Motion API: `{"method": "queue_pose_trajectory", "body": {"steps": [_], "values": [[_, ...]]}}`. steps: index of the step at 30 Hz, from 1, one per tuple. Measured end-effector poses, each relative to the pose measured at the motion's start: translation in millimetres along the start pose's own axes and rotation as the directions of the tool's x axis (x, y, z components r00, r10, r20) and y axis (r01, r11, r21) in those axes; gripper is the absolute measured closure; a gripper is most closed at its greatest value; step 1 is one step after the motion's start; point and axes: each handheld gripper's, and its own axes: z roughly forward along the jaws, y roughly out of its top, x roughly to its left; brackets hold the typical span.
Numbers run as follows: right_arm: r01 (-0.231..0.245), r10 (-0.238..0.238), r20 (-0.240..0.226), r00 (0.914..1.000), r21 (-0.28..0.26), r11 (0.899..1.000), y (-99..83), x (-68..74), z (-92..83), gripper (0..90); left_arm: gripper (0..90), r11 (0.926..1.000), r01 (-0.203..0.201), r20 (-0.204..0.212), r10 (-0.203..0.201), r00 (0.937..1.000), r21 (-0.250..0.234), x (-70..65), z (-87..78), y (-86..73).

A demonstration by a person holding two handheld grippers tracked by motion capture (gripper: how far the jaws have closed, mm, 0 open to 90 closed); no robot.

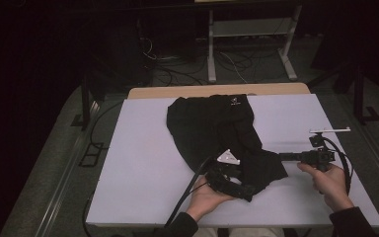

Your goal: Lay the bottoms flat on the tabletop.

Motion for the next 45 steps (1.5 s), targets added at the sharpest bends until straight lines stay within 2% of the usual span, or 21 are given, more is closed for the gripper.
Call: {"method": "queue_pose_trajectory", "body": {"steps": [3,4,5,7,9,10,13,14,15,23,25,27,30,32,33,34,36,40,45], "values": [[0.002,-0.002,0.0,1.0,0.001,1.0,-0.2,0.2,1.3,88.2,52.1,0.9996,-0.002,0.011,0.001,0.9999,0.029,0.7,4.1,-1.9],[0.002,-0.002,0.001,1.0,0.008,1.0,-0.1,0.4,2.1,88.1,65.4,0.9996,-0.002,0.011,0.001,0.9999,0.029,0.7,4.1,-1.9],[0.003,-0.003,0.0,1.0,0.011,1.0,-0.4,0.2,3.5,88.0,74.0,0.9987,0.019,0.035,-0.021,0.9992,0.048,4.2,6.2,-2.1],[0.002,-0.002,-0.004,1.0,0.021,1.0,-0.6,0.1,5.3,87.4,85.4,0.9965,0.068,0.095,-0.072,0.9929,0.048,10.7,7.1,-2.5],[0.004,-0.004,-0.015,0.9999,0.019,1.0,-0.9,0.0,5.2,86.0,86.0,0.9934,0.106,0.127,-0.111,0.9858,0.044,14.8,6.7,-2.5],[0.01,-0.01,-0.025,0.9996,0.018,1.0,-1.0,0.0,4.6,81.7,86.0,0.9929,0.111,0.132,-0.116,0.9844,0.041,16.0,6.0,-2.4],[0.036,-0.036,-0.039,0.9986,0.024,0.999,-2.8,0.3,3.2,71.0,86.1,0.9923,0.118,0.137,-0.122,0.983,0.038,18.3,4.4,-2.2],[0.036,-0.036,-0.039,0.9986,0.024,0.999,-2.8,0.3,3.2,71.0,86.1,0.9923,0.118,0.137,-0.122,0.983,0.038,18.3,4.4,-2.2],[0.053,-0.052,-0.036,0.998,0.034,0.998,-7.0,-0.7,2.4,64.4,86.1,0.9922,0.118,0.138,-0.122,0.9829,0.039,19.3,4.1,-2.2],[0.097,-0.096,-0.024,0.9951,0.043,0.994,-23.6,-2.4,-6.6,49.2,86.2,0.9897,0.137,0.154,-0.142,0.9779,0.042,22.5,6.5,-4.3],[0.102,-0.099,-0.042,0.9942,0.063,0.993,-28.7,-2.8,-6.8,47.5,86.1,0.9893,0.14,0.155,-0.145,0.9771,0.041,23.1,6.9,-4.7],[0.102,-0.1,-0.029,0.9946,0.103,0.989,-34.0,-2.2,-4.8,47.2,86.2,0.9888,0.144,0.157,-0.148,0.9765,0.039,23.6,6.8,-5.0],[0.098,-0.099,-0.005,0.9951,0.16,0.982,-39.6,-2.1,-0.1,48.4,86.2,0.9881,0.149,0.157,-0.153,0.9756,0.037,24.7,6.3,-5.5],[0.099,-0.1,-0.001,0.995,0.17,0.981,-40.6,-2.3,1.9,50.4,86.2,0.9878,0.152,0.16,-0.155,0.9749,0.036,25.0,6.3,-5.9],[0.108,-0.11,-0.001,0.9939,0.176,0.978,-40.7,-1.8,6.0,64.0,86.2,0.987,0.157,0.162,-0.16,0.9736,0.034,25.9,6.4,-7.0],[0.111,-0.113,0.002,0.9936,0.175,0.978,-40.3,-1.0,6.9,73.2,86.2,0.986,0.164,0.164,-0.167,0.9723,0.031,26.6,6.2,-7.6],[0.124,-0.121,-0.028,0.9923,0.178,0.976,-38.6,0.9,7.2,87.5,86.1,0.9854,0.168,0.165,-0.17,0.9714,0.026,27.7,5.1,-8.0],[0.141,-0.13,-0.065,0.9893,0.188,0.972,-35.0,8.5,-3.4,88.3,86.1,0.9851,0.172,0.171,-0.171,0.9703,0.008,28.0,-1.7,-6.2],[0.145,-0.125,-0.123,0.9845,0.169,0.975,-33.2,13.6,-22.8,88.3,86.1,0.9874,0.158,0.178,-0.156,0.9717,0.003,26.9,-10.9,-2.5]]}}
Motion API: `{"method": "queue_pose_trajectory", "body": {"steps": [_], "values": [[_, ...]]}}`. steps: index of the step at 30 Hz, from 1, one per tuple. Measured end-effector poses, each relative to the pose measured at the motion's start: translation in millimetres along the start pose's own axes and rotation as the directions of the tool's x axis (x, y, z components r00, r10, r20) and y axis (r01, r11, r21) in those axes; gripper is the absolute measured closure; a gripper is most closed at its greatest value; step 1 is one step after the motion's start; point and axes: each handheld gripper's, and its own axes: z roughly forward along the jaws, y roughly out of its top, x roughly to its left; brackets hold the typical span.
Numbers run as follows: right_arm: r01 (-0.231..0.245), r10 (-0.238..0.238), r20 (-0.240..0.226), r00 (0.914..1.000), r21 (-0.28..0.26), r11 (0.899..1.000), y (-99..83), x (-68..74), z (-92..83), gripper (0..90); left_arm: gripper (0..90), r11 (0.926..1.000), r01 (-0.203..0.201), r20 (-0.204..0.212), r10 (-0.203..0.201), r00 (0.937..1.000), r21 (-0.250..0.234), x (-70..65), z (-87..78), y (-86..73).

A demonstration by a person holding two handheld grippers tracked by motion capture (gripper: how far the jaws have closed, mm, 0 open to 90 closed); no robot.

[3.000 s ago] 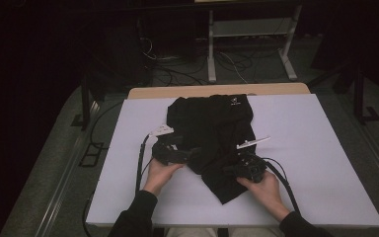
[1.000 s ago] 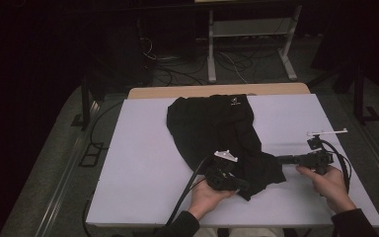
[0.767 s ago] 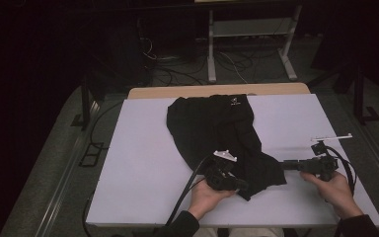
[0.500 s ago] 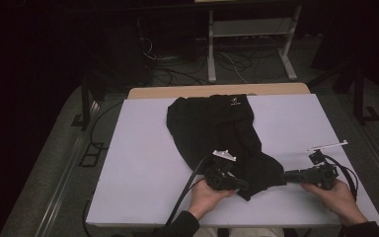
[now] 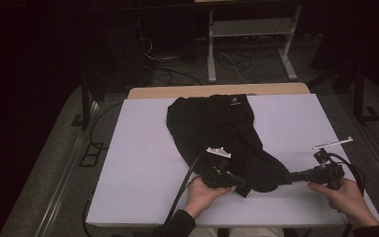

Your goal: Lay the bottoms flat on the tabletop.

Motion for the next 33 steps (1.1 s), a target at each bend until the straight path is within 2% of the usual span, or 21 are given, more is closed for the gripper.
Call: {"method": "queue_pose_trajectory", "body": {"steps": [6,8,10,14,15,16,18,21,23,25,26,29,31,33], "values": [[0.005,-0.005,-0.044,0.999,0.018,1.0,-6.7,4.6,-12.0,88.3,86.0,0.9978,-0.042,0.021,0.041,0.9989,0.05,-11.6,-3.1,1.4],[0.007,-0.006,-0.05,0.9988,0.031,0.999,-9.5,6.2,-13.1,88.3,86.0,0.9942,-0.065,0.025,0.063,0.9977,0.085,-16.9,-3.5,3.4],[0.008,-0.006,-0.054,0.9985,0.051,0.999,-12.3,8.5,-12.6,88.3,86.0,0.9874,-0.086,0.024,0.083,0.9962,0.133,-23.1,-4.8,6.2],[0.018,-0.011,-0.066,0.9978,0.098,0.995,-17.8,13.6,-9.0,88.3,85.9,0.965,-0.138,0.005,0.14,0.9901,0.223,-35.5,-8.5,9.7],[0.019,-0.011,-0.069,0.9976,0.113,0.993,-19.2,14.3,-7.5,88.3,85.8,0.965,-0.138,0.005,0.14,0.9901,0.223,-35.5,-8.5,9.7],[0.016,-0.007,-0.07,0.9975,0.126,0.992,-20.3,15.0,-5.9,88.3,85.5,0.9572,-0.149,0.003,0.153,0.9882,0.248,-38.2,-8.9,9.0],[0.013,-0.003,-0.069,0.9976,0.151,0.988,-22.4,15.2,-3.1,88.2,85.4,0.9505,-0.152,0.003,0.156,0.9877,0.271,-37.9,-7.0,6.7],[0.01,0.001,-0.062,0.9981,0.168,0.986,-24.3,14.8,-1.1,88.2,85.4,0.9475,-0.142,0.01,0.145,0.9894,0.287,-36.2,-4.8,3.5],[0.002,0.01,-0.064,0.9979,0.186,0.983,-27.0,14.6,-0.4,88.2,85.4,0.942,-0.123,0.02,0.123,0.9922,0.312,-34.3,-2.3,-0.8],[0.003,0.01,-0.065,0.9979,0.197,0.98,-28.8,14.6,-0.7,88.2,85.5,0.9407,-0.12,0.022,0.119,0.9926,0.317,-33.9,-2.4,-1.7],[0.002,0.012,-0.067,0.9976,0.203,0.979,-30.0,14.8,-0.9,88.2,85.8,0.936,-0.114,0.03,0.111,0.9934,0.333,-33.2,-3.1,-2.8],[0.002,0.012,-0.06,0.9982,0.222,0.975,-32.9,14.0,-0.3,88.2,88.3,0.9318,-0.112,0.034,0.107,0.9937,0.345,-32.0,-4.1,-5.5],[-0.005,0.021,-0.065,0.9977,0.238,0.971,-35.6,12.9,1.3,88.2,88.9,0.935,-0.106,0.035,0.1,0.9944,0.339,-30.5,-4.0,-7.5],[-0.008,0.026,-0.069,0.9973,0.253,0.967,-37.9,13.2,4.1,88.2,89.1,0.9335,-0.105,0.039,0.097,0.9945,0.343,-29.6,-3.2,-8.5]]}}
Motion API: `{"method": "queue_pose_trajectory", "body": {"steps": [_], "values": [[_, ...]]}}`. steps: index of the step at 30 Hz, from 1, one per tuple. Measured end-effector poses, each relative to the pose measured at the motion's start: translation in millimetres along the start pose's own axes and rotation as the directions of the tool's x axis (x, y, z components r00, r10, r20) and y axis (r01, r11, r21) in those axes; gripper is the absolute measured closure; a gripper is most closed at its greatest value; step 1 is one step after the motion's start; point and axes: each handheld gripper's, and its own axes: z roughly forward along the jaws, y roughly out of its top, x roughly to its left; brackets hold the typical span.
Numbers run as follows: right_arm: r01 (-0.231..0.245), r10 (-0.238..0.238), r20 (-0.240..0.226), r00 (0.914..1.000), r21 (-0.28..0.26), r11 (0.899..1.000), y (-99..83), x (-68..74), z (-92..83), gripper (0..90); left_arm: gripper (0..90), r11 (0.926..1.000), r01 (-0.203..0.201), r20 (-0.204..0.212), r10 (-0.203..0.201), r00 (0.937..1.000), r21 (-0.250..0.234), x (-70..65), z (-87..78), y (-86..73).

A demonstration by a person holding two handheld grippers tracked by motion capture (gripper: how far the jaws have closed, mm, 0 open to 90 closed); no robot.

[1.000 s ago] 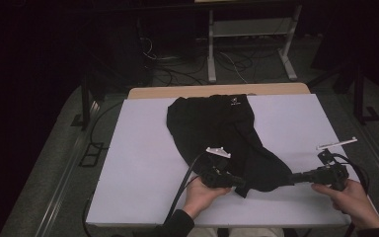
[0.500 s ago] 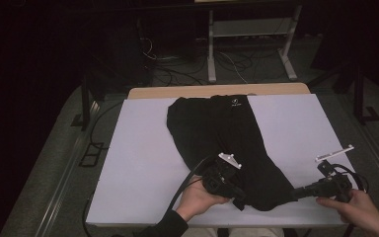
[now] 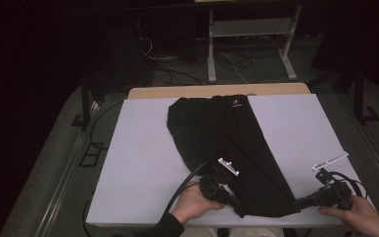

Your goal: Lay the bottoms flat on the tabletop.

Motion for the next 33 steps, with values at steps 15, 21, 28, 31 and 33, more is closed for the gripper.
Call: {"method": "queue_pose_trajectory", "body": {"steps": [15,21,28,31,33], "values": [[-0.005,0.004,0.001,1.0,0.021,1.0,-4.6,0.8,8.3,88.2,62.9,0.9915,-0.029,0.004,0.03,0.9995,-0.127,0.3,-6.6,-10.1],[0.0,0.0,0.002,1.0,0.019,1.0,-3.8,1.3,9.3,88.2,50.2,0.9684,-0.202,-0.059,0.196,0.9789,-0.146,-15.2,13.6,-8.8],[-0.001,0.001,0.001,1.0,0.018,1.0,-3.5,-0.4,9.7,88.2,52.7,0.9401,-0.337,-0.182,0.323,0.9286,-0.051,-26.4,37.7,-7.5],[0.0,0.0,0.001,1.0,0.017,1.0,-3.6,-0.5,9.7,88.2,73.9,0.9444,-0.327,-0.205,0.313,0.9273,-0.035,-25.5,35.2,-8.1],[-0.001,0.001,0.001,1.0,0.017,1.0,-3.0,-0.8,10.0,88.2,85.0,0.9463,-0.322,-0.187,0.311,0.9319,-0.031,-23.5,34.4,-9.4]]}}
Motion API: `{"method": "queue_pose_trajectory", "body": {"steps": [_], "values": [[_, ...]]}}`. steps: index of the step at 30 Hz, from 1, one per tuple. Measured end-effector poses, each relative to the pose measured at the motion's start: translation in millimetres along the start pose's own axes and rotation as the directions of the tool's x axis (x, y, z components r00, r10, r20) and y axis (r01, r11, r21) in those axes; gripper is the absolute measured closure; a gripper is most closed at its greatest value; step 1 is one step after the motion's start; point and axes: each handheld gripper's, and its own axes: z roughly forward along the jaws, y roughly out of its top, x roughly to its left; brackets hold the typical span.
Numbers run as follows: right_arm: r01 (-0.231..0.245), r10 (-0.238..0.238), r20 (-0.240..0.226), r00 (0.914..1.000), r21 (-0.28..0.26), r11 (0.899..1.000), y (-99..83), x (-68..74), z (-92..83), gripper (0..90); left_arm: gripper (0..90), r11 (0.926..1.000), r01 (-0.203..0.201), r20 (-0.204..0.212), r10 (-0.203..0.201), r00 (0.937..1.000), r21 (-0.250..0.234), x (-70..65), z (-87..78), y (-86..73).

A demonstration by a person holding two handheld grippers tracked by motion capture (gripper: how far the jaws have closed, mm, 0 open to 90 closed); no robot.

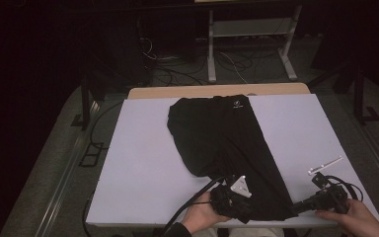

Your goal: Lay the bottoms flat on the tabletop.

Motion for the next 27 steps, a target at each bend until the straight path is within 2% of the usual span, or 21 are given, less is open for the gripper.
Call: {"method": "queue_pose_trajectory", "body": {"steps": [3,5,9,14,19,22,23,24,27], "values": [[0.002,-0.002,-0.002,1.0,0.002,1.0,0.8,0.6,0.6,88.2,87.7,0.9991,0.043,0.028,-0.043,0.9987,0.006,4.1,-2.0,-1.0],[0.005,-0.005,-0.003,1.0,0.004,1.0,1.0,1.6,0.4,88.2,88.0,0.9985,0.054,0.038,-0.054,0.9978,0.0,5.1,-3.6,-2.4],[0.016,-0.016,-0.015,0.9998,0.001,1.0,0.4,3.8,-2.0,88.2,88.2,0.9976,0.069,0.088,-0.069,0.9937,-0.006,5.6,-14.0,-4.2],[0.019,-0.019,-0.032,0.9993,0.017,1.0,0.1,5.3,-0.1,88.1,88.1,0.9983,0.057,0.121,-0.057,0.991,0.007,4.8,-22.8,-7.2],[0.025,-0.023,-0.042,0.9989,0.048,0.999,0.2,7.3,4.7,88.1,87.2,0.9971,0.075,0.132,-0.076,0.9883,0.012,4.6,-18.1,-11.4],[0.02,-0.017,-0.043,0.9989,0.058,0.998,-0.2,7.4,5.3,86.8,83.9,0.9962,0.087,0.132,-0.085,0.9876,-0.008,4.9,-19.4,-11.7],[0.019,-0.018,-0.019,0.9997,0.06,0.998,-0.7,8.9,4.3,77.3,76.2,0.9958,0.09,0.136,-0.087,0.9869,-0.015,5.3,-21.9,-11.8],[0.027,-0.026,-0.008,0.9996,0.053,0.998,-1.2,10.1,3.0,73.3,71.8,0.9959,0.084,0.122,-0.08,0.9893,-0.032,5.8,-29.4,-12.3],[0.045,-0.046,0.029,0.9985,0.012,0.999,0.2,13.8,-2.5,59.7,54.8,0.9901,0.11,0.084,-0.103,0.9912,-0.088,8.8,-46.4,-16.3]]}}
